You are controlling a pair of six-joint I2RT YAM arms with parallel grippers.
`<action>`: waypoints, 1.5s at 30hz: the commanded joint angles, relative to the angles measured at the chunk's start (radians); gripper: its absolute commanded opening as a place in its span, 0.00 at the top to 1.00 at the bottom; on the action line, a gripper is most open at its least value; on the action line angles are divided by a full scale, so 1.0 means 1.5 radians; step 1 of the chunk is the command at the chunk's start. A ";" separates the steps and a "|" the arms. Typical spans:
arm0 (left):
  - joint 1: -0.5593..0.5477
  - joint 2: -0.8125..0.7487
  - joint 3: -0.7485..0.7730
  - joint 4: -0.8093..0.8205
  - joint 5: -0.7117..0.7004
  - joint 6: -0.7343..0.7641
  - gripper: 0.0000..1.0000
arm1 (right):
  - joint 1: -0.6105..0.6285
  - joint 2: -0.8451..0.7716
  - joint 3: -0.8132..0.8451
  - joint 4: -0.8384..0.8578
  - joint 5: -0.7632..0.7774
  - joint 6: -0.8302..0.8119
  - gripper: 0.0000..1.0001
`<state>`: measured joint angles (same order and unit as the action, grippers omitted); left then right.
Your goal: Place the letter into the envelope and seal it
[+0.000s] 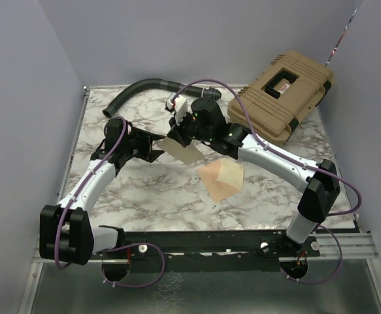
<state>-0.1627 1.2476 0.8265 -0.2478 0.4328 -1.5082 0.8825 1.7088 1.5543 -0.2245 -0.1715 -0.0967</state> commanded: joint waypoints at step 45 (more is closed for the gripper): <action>0.003 0.008 0.348 0.047 0.200 0.501 1.00 | -0.244 -0.142 0.011 0.036 -0.263 0.581 0.08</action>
<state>-0.1627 1.2503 1.2606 -0.1814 0.5655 -0.8860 0.5346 1.5845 1.6913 -0.3389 -0.4129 0.6365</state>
